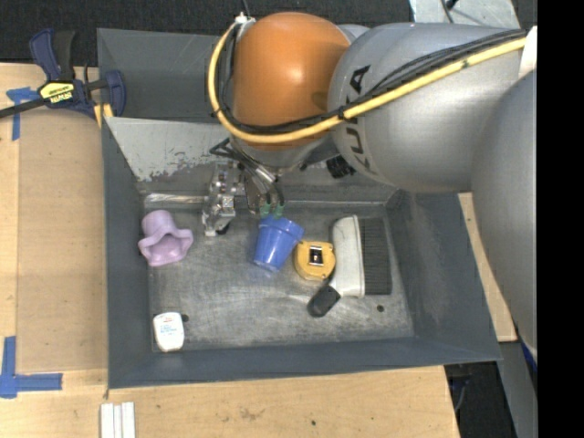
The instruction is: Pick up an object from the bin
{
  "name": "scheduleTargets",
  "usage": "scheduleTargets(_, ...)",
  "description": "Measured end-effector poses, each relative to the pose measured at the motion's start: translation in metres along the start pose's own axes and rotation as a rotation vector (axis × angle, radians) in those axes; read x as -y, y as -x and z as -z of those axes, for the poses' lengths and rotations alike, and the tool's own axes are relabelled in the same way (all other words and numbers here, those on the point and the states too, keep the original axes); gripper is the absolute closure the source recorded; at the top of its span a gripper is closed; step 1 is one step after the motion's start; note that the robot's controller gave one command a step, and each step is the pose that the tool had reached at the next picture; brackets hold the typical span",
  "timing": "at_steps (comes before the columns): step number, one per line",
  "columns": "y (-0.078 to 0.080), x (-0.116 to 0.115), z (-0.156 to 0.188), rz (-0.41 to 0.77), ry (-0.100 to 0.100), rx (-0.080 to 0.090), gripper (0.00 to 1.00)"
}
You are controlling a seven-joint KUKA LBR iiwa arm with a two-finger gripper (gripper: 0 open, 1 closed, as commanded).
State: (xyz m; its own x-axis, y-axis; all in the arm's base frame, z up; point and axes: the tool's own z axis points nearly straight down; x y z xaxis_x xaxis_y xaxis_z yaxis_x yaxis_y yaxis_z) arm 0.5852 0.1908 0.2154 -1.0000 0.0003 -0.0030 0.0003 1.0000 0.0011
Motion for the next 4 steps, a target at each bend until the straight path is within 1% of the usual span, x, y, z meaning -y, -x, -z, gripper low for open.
scheduleTargets(1,0.000,0.000,0.000,0.000,0.000,0.000,1.00)
scheduleTargets(2,0.006,0.007,-0.008,0.058,0.001,0.002,1.00)
scheduleTargets(3,-0.021,-0.005,-0.065,0.222,-0.001,0.005,1.00)
scheduleTargets(4,-0.024,-0.013,-0.087,0.370,0.000,0.000,0.00)
